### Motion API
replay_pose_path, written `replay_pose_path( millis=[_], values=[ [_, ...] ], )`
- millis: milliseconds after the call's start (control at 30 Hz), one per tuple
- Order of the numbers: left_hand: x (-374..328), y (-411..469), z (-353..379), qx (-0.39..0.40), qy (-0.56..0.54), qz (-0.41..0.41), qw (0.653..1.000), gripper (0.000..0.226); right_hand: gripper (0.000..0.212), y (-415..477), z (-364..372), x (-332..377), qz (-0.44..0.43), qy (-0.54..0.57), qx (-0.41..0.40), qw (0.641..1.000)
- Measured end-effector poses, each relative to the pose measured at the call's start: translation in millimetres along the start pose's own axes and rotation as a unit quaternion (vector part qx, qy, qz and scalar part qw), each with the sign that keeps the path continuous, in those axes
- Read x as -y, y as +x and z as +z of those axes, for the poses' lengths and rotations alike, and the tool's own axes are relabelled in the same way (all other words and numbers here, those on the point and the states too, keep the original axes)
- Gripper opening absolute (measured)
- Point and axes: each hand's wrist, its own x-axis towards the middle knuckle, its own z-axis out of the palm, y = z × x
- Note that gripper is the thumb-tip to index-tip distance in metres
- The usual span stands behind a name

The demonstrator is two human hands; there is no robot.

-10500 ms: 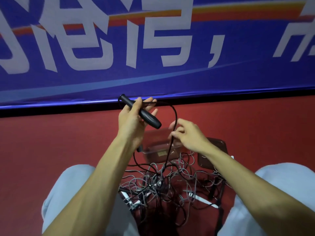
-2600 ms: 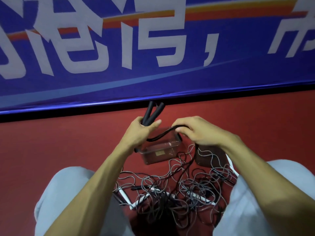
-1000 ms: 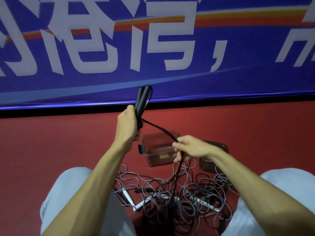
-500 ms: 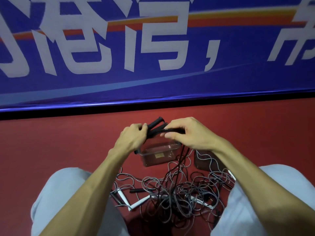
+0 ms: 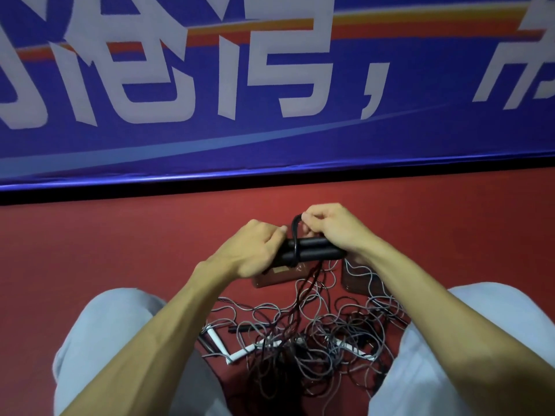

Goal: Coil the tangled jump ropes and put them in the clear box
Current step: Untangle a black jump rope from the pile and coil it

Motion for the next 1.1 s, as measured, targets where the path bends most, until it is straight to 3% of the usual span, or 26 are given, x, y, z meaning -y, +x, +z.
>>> replay_pose_path(
  millis=[67,233,333,433,500,633,767,900,967,1100],
  values=[
    [1.5,0.5,2.7,-0.009,0.013,-0.01,1.0,0.047,0.036,-0.2,5.1,-2.0,0.039,-0.019,0.011,0.999],
    [2.5,6.2,10.8,-0.071,0.025,-0.044,0.996,0.038,0.03,3.9,2.7,-2.7,0.064,-0.026,-0.052,0.996],
    [3.1,8.5,13.3,-0.118,-0.014,-0.041,0.992,0.053,0.031,6.1,1.6,-8.8,0.107,-0.016,-0.099,0.989],
    [1.7,5.0,17.5,-0.075,-0.077,-0.006,0.994,0.063,0.032,7.5,-2.1,-12.9,0.152,0.046,-0.125,0.979],
    [4.0,1.6,24.7,-0.053,-0.013,0.028,0.998,0.078,0.031,7.6,-3.2,-14.3,0.173,0.08,-0.122,0.974],
    [8.5,1.8,30.4,-0.076,0.031,0.064,0.995,0.065,0.029,3.9,-6.9,-7.4,0.192,0.113,-0.113,0.968],
    [1.3,0.6,17.3,-0.017,-0.073,0.046,0.996,0.057,0.018,-2.6,-19.7,-2.9,0.212,0.238,-0.045,0.947],
    [5.0,0.6,1.4,-0.039,-0.269,0.007,0.962,0.041,0.023,-0.3,-24.7,-5.8,0.238,0.419,-0.037,0.875],
    [3.4,-0.2,-4.9,-0.069,-0.335,-0.024,0.939,0.039,0.031,1.2,-24.1,-5.4,0.202,0.435,-0.012,0.878],
    [-2.7,1.1,-14.0,-0.118,-0.428,-0.036,0.895,0.037,0.034,2.7,-9.6,-8.1,0.134,0.347,0.045,0.927]
  ],
)
